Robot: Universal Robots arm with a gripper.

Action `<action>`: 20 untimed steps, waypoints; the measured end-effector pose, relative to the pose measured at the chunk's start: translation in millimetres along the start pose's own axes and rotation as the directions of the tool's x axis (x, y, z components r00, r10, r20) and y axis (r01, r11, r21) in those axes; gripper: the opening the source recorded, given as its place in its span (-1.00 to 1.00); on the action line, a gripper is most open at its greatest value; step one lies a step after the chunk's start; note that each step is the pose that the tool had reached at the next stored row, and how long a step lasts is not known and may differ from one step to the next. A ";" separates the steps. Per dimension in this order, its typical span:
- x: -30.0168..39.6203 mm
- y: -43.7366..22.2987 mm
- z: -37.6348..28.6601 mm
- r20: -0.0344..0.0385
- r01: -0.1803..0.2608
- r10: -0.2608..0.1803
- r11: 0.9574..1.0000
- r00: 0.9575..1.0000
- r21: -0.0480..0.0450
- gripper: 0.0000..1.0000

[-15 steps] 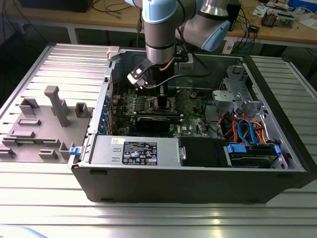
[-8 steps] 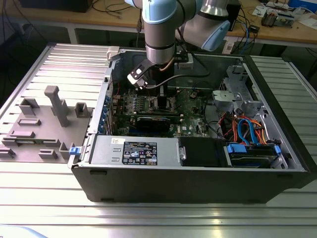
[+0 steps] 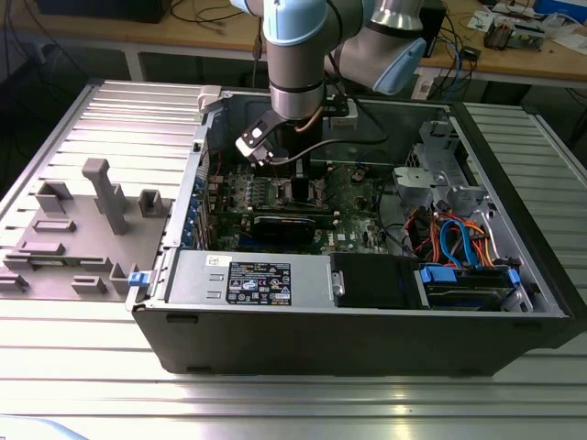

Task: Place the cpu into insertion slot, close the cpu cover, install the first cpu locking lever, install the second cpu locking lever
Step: 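Place the cpu into insertion slot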

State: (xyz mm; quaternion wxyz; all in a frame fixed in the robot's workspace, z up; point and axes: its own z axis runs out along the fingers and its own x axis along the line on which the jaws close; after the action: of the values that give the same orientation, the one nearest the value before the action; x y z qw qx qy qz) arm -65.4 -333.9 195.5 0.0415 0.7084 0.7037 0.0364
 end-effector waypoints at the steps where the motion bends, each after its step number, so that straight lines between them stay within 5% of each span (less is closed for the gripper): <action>1: 0.0 0.0 -0.2 0.000 0.000 0.000 1.000 1.000 0.000 0.23; 13: -0.2 3.4 -26.8 0.000 0.000 0.000 1.000 1.000 0.005 0.20; 15: -0.2 5.2 -29.9 -0.002 0.000 0.000 1.000 1.000 0.020 -0.18; 17: -0.2 6.6 -30.1 -0.006 0.000 0.001 0.999 1.000 0.037 -0.29; 20: -0.2 7.6 -30.0 -0.010 -0.001 0.001 0.999 1.000 0.044 -0.65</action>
State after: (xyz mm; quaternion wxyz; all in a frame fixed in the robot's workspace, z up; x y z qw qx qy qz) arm -61.1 -333.9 226.2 0.0223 0.7092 0.7042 0.0243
